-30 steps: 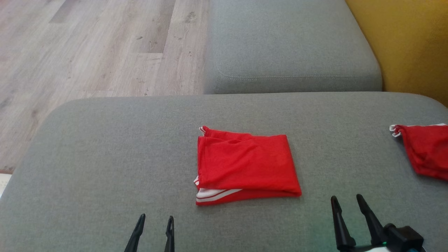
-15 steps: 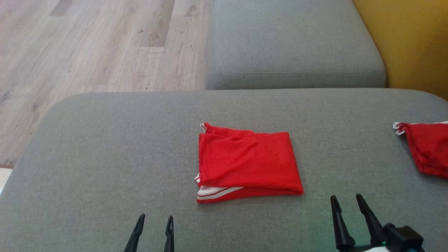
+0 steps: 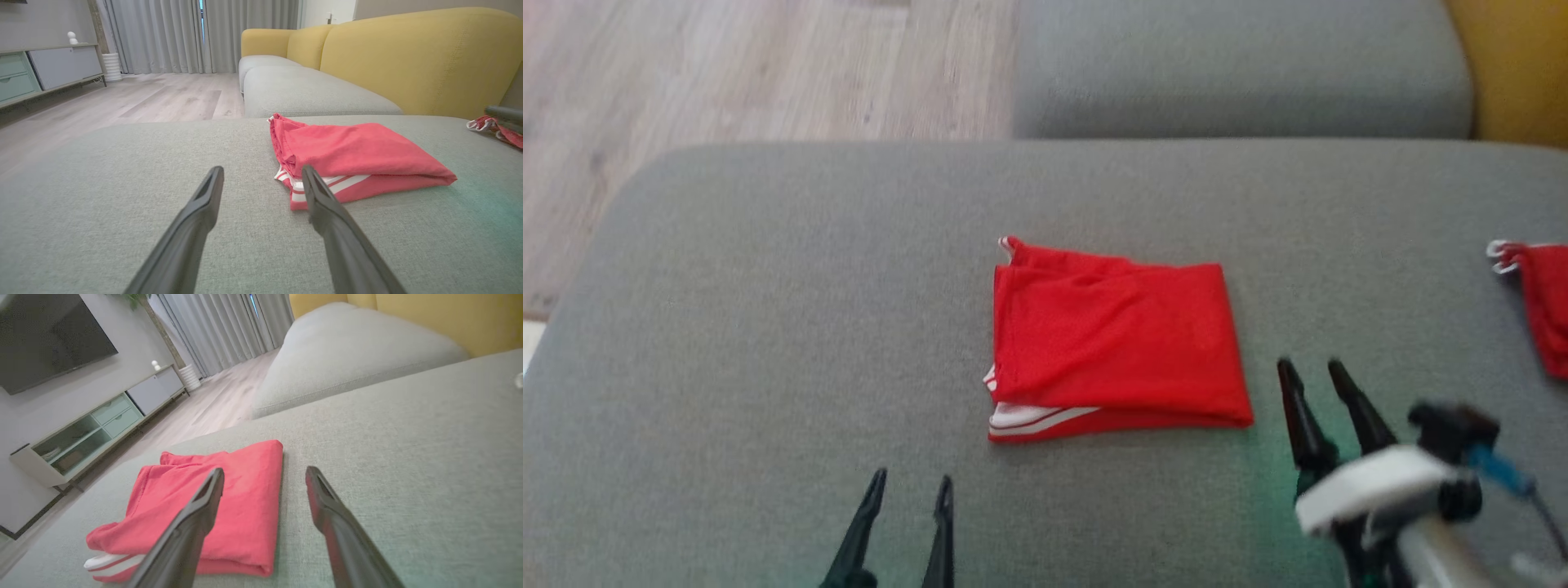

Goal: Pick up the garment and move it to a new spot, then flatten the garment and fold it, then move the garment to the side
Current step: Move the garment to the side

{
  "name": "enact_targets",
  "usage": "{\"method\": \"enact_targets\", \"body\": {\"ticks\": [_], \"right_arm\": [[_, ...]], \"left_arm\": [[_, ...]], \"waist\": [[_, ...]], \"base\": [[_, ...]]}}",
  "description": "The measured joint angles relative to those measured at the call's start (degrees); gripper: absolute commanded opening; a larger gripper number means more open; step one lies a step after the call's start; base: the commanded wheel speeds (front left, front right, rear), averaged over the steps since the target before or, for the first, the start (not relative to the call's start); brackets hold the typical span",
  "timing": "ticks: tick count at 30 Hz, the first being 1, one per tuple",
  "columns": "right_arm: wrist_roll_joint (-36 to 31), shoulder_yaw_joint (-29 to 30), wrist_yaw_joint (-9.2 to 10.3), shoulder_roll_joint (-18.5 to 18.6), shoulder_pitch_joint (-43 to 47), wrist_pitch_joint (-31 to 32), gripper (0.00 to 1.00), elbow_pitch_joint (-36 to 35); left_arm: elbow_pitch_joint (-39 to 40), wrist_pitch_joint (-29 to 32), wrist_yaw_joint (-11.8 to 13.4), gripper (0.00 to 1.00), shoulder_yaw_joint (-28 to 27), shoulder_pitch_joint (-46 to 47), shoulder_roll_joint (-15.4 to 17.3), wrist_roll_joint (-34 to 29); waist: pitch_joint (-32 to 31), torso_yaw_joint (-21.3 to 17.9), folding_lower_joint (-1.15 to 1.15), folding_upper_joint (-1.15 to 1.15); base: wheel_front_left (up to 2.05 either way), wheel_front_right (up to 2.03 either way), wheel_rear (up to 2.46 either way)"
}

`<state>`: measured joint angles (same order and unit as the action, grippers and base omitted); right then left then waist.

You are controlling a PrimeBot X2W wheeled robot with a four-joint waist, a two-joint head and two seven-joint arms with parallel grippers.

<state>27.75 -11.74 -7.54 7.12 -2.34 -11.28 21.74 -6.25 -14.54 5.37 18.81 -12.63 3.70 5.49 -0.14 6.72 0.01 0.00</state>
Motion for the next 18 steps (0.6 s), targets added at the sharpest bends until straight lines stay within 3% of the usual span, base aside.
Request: {"method": "enact_targets", "body": {"ticks": [6,14,17,18], "right_arm": [[13.47,-2.99,0.00,4.77,-9.34,13.13,1.00,3.91],[29.43,-3.37,0.01,8.33,-15.69,28.89,1.00,8.39],[32.34,-4.48,0.01,8.35,-16.18,31.30,0.44,7.39],[33.00,-4.97,0.00,8.36,-16.17,31.87,0.35,6.79]], "left_arm": [[-0.67,0.00,0.49,1.00,2.94,5.26,-0.14,1.18],[-1.18,0.00,1.76,1.00,7.05,10.35,-0.38,3.39],[-1.18,0.00,2.31,1.00,7.27,11.57,-0.42,4.08],[-1.18,0.00,2.46,1.00,7.30,11.70,-0.42,4.16]], "waist": [[4.56,1.30,0.01,0.00],[9.58,3.89,0.00,0.00],[10.44,4.53,0.00,0.00],[10.65,4.57,0.00,0.00]], "base": [[0.00,0.00,0.00],[0.00,0.00,0.00],[0.00,0.00,0.00],[0.00,0.00,0.00]]}}
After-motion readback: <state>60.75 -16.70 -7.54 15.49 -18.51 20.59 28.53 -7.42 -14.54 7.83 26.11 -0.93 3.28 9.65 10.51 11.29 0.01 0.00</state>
